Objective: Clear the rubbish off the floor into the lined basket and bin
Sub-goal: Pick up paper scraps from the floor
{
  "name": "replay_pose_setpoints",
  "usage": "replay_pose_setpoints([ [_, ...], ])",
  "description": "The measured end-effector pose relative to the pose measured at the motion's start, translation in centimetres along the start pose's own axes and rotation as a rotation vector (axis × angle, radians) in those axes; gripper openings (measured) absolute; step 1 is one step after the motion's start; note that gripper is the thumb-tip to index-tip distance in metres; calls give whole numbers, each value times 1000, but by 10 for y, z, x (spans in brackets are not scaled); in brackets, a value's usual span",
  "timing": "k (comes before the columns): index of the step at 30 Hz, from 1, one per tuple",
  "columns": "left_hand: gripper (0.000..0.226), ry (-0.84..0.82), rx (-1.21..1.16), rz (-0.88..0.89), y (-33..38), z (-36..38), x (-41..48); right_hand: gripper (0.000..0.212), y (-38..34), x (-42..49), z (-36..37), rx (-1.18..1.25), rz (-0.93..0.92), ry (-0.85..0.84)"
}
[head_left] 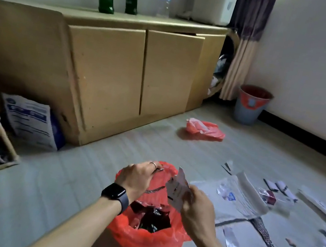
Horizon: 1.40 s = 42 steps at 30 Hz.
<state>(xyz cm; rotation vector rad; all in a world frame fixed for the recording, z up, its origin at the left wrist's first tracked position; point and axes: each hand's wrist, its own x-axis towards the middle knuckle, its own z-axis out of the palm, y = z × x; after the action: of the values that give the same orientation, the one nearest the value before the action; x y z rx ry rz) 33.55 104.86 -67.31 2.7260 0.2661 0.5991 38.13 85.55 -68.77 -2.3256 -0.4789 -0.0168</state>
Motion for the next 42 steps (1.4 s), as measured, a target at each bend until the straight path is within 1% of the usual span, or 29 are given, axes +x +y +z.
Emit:
replay_pose_setpoints([
  [1, 18, -38, -15, -19, -7, 15, -1, 16, 4, 5, 12, -36, -21, -31],
  [2, 18, -98, -56, -48, -16, 31, -3, 29, 11, 8, 27, -108, -51, -105],
  [4, 28, -312, -143, -159, -31, 57, -13, 54, 26, 6, 49, -374, -127, -337],
  [5, 42, -464, -137, -214, -38, 70, -19, 60, 35, 3, 58, -493, -145, -432],
  [6, 59, -628, -111, -263, -45, 82, -25, 63, 43, -1, 64, -558, -145, -493],
  [7, 72, -754, -83, -306, -49, 88, -30, 62, 48, -3, 65, -576, -161, -505],
  [8, 76, -825, -63, -331, -52, 91, -35, 58, 53, -5, 64, -557, -181, -500],
  [9, 72, -841, -63, -330, -55, 94, -36, 54, 56, -7, 61, -532, -210, -487],
  [12, 51, -791, -67, -291, -50, 88, -31, 39, 61, -15, 44, -450, -286, -433],
  [15, 42, -773, -30, -227, -28, 72, -23, 34, 66, -34, 18, -411, -288, -373],
  [18, 39, -737, -66, -127, 8, 53, -18, 40, 74, -54, -25, -432, -217, -356],
  [21, 39, -678, -131, 28, 63, 32, -22, 50, 83, -84, -90, -533, -149, -344],
  [23, 37, -648, -167, 138, 101, 22, -28, 54, 89, -102, -135, -576, -100, -335],
  [27, 35, -678, -222, 330, 183, 6, -42, 53, 102, -153, -226, -595, 44, -207],
  [31, 34, -669, -217, 475, 251, -2, -56, 58, 110, -202, -282, -526, 192, -60],
  [34, 35, -704, -200, 519, 283, 1, -63, 57, 121, -228, -298, -443, 267, 46],
  [36, 34, -730, -168, 524, 298, 11, -67, 57, 135, -241, -301, -397, 330, 72],
  [39, 35, -759, -59, 550, 312, 41, -68, 57, 166, -252, -298, -363, 421, 33],
  [42, 39, -841, 87, 539, 315, 82, -69, 56, 207, -261, -286, -328, 490, -49],
])
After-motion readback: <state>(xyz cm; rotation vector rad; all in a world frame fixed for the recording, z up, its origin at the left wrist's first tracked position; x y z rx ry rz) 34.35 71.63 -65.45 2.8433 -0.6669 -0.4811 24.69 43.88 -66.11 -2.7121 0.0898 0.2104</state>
